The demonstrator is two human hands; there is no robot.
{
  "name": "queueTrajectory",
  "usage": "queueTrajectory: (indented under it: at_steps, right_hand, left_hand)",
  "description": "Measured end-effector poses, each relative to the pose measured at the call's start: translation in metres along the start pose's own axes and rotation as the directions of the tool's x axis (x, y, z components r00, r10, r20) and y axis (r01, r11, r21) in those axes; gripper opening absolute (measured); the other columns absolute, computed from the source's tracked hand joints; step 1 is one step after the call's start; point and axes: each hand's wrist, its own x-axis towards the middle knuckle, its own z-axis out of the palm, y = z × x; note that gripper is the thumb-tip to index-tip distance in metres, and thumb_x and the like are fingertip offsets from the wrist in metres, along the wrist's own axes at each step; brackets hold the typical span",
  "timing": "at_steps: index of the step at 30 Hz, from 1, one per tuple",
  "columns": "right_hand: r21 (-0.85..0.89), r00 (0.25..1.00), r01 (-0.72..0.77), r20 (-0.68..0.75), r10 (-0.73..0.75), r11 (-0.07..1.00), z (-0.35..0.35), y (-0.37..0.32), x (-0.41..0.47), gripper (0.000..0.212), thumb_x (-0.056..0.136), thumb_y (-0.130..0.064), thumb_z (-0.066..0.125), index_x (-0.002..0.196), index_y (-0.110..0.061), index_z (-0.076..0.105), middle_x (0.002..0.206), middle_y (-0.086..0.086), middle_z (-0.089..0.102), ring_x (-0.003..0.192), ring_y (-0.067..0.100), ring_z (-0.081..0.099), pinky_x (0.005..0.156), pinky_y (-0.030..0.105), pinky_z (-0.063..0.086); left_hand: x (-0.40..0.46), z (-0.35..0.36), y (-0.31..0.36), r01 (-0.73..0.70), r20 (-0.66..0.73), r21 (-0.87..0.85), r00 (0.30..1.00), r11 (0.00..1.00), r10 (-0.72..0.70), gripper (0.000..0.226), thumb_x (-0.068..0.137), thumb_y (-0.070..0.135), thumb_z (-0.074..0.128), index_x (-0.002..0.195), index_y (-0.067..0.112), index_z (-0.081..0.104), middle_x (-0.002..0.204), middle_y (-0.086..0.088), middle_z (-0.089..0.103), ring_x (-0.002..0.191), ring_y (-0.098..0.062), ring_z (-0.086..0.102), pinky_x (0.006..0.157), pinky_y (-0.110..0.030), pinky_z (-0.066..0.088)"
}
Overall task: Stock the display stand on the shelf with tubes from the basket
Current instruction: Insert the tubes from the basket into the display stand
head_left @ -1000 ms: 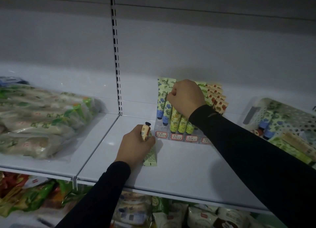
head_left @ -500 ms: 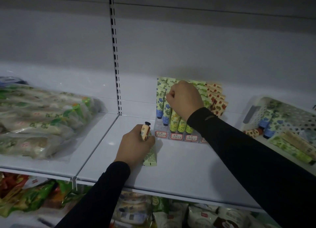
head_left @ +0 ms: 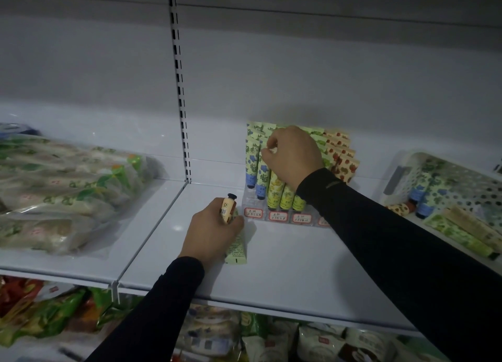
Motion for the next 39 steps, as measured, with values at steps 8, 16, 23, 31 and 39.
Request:
queueTrajectory:
  at_steps: [8,16,23,31,39]
  right_hand:
    - [0.11,0.998,0.0,-0.068,0.008,0.994,-0.007,0.003,0.001,0.027,0.092,-0.038,0.055,0.084,-0.016,0.069,0.095,0.004,0.062,0.083,0.018,0.058,0.075,0.032,0.05]
    - [0.243,0.992,0.07,-0.119,-0.042,0.968,-0.025,0.009,-0.033,0.025,0.094,-0.037,0.055,0.076,-0.021,0.063,0.077,-0.005,0.053,0.066,0.002,0.045,0.061,0.014,0.035]
    - [0.404,0.942,-0.062,0.326,-0.081,0.912,-0.019,0.002,-0.091,0.035,0.091,-0.048,0.057,0.104,-0.018,0.068,0.096,-0.005,0.069,0.084,0.008,0.062,0.079,0.033,0.055]
    - [0.599,0.853,-0.402,0.52,0.045,0.692,-0.014,0.015,-0.101,0.018,0.092,-0.023,0.065,0.105,-0.012,0.065,0.088,0.006,0.073,0.068,0.01,0.07,0.054,0.02,0.053]
    - [0.535,0.967,-0.118,0.255,-0.027,0.837,-0.029,0.028,-0.092,0.023,0.081,-0.025,0.076,0.104,-0.023,0.074,0.087,-0.009,0.064,0.074,-0.002,0.056,0.067,0.011,0.044]
  left_hand:
    - [0.0,0.0,-0.001,-0.004,0.005,-0.008,1.0,1.0,0.004,0.01,0.092,0.029,0.061,0.101,0.025,0.058,0.085,0.009,0.063,0.073,-0.002,0.057,0.052,-0.013,0.035]
    - [0.001,-0.002,-0.003,0.052,0.008,-0.255,0.999,0.966,-0.051,0.01,0.086,0.021,0.071,0.092,0.02,0.063,0.079,0.001,0.066,0.069,-0.012,0.062,0.058,-0.016,0.048]
    - [0.003,-0.013,0.018,0.177,0.048,-0.702,0.978,0.689,-0.202,0.016,0.085,0.01,0.072,0.094,0.013,0.06,0.076,-0.004,0.062,0.057,-0.012,0.058,0.051,-0.025,0.047]
    - [-0.004,-0.017,0.033,0.237,0.145,-0.785,0.969,0.572,-0.203,0.009,0.092,0.013,0.066,0.091,0.011,0.057,0.082,-0.007,0.071,0.064,-0.017,0.068,0.057,-0.027,0.054]
    - [-0.009,-0.018,0.029,0.366,0.273,-0.731,0.93,0.575,-0.245,0.015,0.095,0.016,0.062,0.101,0.002,0.063,0.075,-0.011,0.071,0.053,-0.017,0.057,0.047,-0.024,0.051]
